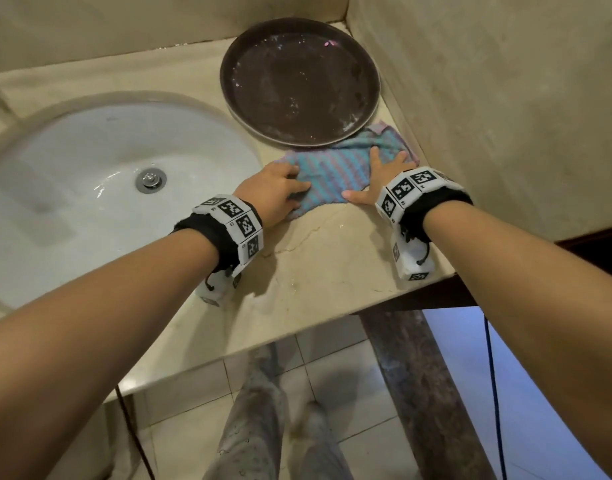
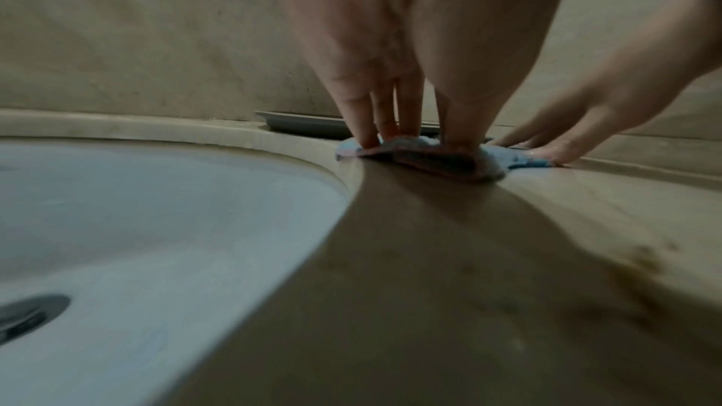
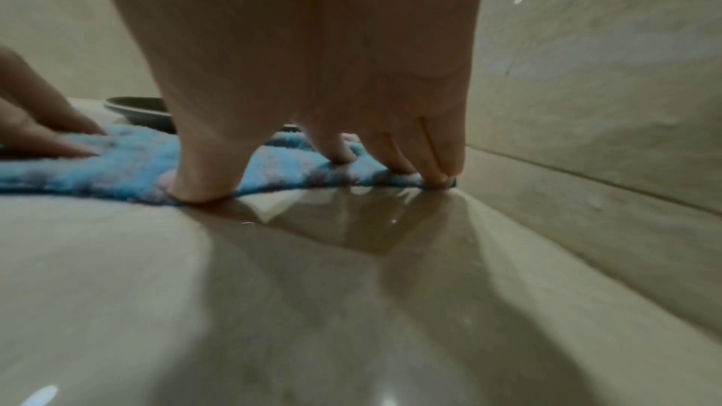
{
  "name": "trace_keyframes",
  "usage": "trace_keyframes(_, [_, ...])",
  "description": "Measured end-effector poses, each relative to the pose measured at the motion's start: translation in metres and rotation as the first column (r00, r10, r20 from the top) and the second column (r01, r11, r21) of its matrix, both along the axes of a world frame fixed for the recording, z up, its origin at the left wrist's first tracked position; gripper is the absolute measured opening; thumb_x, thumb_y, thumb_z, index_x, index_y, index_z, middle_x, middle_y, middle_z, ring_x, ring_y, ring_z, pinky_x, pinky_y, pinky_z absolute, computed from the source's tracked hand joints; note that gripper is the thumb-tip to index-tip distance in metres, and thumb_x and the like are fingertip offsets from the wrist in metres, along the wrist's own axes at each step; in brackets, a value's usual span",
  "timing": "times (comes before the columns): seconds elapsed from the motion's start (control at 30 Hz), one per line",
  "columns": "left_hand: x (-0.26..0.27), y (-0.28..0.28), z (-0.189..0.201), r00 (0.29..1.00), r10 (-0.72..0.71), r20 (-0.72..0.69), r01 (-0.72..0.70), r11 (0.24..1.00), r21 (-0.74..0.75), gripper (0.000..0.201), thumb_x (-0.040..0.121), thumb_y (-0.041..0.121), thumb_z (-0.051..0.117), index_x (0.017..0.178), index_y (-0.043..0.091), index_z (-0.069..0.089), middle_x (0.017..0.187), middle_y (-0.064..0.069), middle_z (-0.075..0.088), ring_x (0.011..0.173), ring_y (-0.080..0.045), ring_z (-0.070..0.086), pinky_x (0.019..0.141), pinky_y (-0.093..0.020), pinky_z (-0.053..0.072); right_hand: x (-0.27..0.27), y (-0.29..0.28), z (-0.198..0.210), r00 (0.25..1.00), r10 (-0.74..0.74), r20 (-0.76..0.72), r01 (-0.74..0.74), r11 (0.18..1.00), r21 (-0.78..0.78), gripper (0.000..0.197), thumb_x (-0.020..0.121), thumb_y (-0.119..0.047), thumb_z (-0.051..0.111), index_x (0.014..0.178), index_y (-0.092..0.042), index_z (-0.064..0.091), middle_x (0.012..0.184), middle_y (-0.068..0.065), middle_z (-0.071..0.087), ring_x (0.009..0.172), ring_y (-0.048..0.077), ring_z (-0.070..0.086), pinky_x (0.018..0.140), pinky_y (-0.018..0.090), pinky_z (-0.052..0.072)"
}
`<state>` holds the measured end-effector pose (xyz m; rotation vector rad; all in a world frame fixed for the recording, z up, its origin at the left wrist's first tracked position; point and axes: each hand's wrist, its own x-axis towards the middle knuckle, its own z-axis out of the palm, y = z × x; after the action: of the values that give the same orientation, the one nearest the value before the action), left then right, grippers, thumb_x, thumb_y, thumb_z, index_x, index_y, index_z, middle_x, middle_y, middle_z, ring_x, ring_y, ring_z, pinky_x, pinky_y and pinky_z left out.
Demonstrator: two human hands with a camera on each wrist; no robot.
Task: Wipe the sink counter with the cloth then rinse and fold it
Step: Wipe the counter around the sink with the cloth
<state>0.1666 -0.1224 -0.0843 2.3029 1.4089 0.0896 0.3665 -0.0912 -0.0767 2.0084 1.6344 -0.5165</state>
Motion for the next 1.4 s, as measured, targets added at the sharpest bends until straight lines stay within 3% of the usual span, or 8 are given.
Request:
trace_keyframes(0.17, [0.005,-0.023,0.003,0.996,-0.031,-0.087,0.022,0.995,-0.100,0.046,0.094,0.021,0.049,0.140,0.020,0.042,0.157,-0.008,0.018,0.144,-0.022,0.021,0.114,-0.027,0.020,0.006,-0.030,0.000,0.999,0.014,0.037,-0.012,0.999,-0.035,0.110,0.077,-0.073,0.047,0.149,-0.019,-0.015,0.155,0.029,-0.008,0.139,0.052,0.015,0.112,0.058,0.023])
trace_keyframes(0.63, [0.005,-0.124,0.014,0.976,0.007,-0.219,-0.040,0.988,-0.148,0.047,0.099,0.025,0.039,0.145,0.025,0.032,0.159,-0.008,0.009,0.146,-0.019,0.014,0.118,-0.032,0.018,-0.005,-0.118,0.003,0.994,0.100,0.051,-0.098,0.994,-0.045,0.111,0.078,-0.072,0.046,0.149,-0.012,-0.013,0.154,0.030,-0.004,0.140,0.050,0.014,0.111,0.056,0.028])
trace_keyframes(0.8, [0.000,-0.160,0.018,0.970,0.072,-0.232,-0.099,0.990,-0.104,0.042,0.098,0.023,0.038,0.141,0.025,0.040,0.156,-0.006,0.023,0.144,-0.021,0.021,0.112,-0.039,0.031,-0.015,-0.148,0.018,0.920,0.384,0.079,-0.387,0.922,0.024,0.081,0.090,-0.061,0.039,0.143,0.000,0.030,0.150,0.019,0.033,0.129,0.040,0.044,0.098,0.045,0.043])
trace_keyframes(0.87, [-0.005,-0.170,0.016,0.970,0.096,-0.224,-0.120,0.988,-0.097,0.044,0.098,0.022,0.040,0.141,0.028,0.038,0.157,-0.003,0.018,0.145,-0.019,0.020,0.112,-0.036,0.030,-0.020,-0.157,0.023,0.872,0.479,0.103,-0.485,0.874,0.040,0.065,0.091,-0.059,0.039,0.121,-0.003,0.053,0.148,0.017,0.038,0.111,0.034,0.058,0.088,0.039,0.046])
trace_keyframes(0.97, [-0.015,-0.184,0.010,0.968,0.131,-0.213,-0.153,0.984,-0.093,0.045,0.097,0.024,0.042,0.141,0.031,0.036,0.158,0.000,0.016,0.145,-0.017,0.020,0.111,-0.033,0.030,-0.029,-0.167,0.023,0.829,0.546,0.122,-0.553,0.833,0.028,0.058,0.091,-0.059,0.040,0.092,-0.004,0.058,0.144,0.018,0.044,0.100,0.031,0.062,0.083,0.038,0.046])
trace_keyframes(1.07, [-0.027,-0.194,0.006,0.966,0.170,-0.193,-0.190,0.977,-0.092,0.046,0.096,0.027,0.046,0.141,0.032,0.037,0.157,0.004,0.017,0.144,-0.015,0.024,0.109,-0.031,0.031,-0.039,-0.172,0.018,0.813,0.569,0.127,-0.577,0.815,0.041,0.060,0.090,-0.060,0.043,0.060,-0.008,0.043,0.103,0.013,0.066,0.060,0.022,0.052,0.073,0.036,0.046])
trace_keyframes(1.13, [-0.034,-0.198,0.003,0.966,0.188,-0.175,-0.207,0.974,-0.094,0.046,0.095,0.027,0.047,0.140,0.032,0.038,0.157,0.005,0.017,0.144,-0.015,0.023,0.110,-0.032,0.031,-0.048,-0.171,0.019,0.818,0.562,0.120,-0.571,0.820,0.048,0.058,0.088,-0.059,0.047,0.056,-0.011,0.041,0.062,0.005,0.054,0.050,0.019,0.044,0.063,0.032,0.046])
trace_keyframes(1.4, [-0.077,-0.196,0.003,0.941,0.340,0.005,-0.337,0.934,-0.122,0.041,0.092,0.010,0.052,0.133,0.015,0.052,0.153,-0.005,0.030,0.141,-0.015,0.031,0.110,-0.017,0.025,-0.090,-0.158,0.019,0.794,0.598,0.109,-0.605,0.795,0.047,0.055,0.083,-0.065,0.049,0.060,-0.015,0.044,0.057,0.000,0.047,0.051,0.016,0.045,0.051,0.026,0.034])
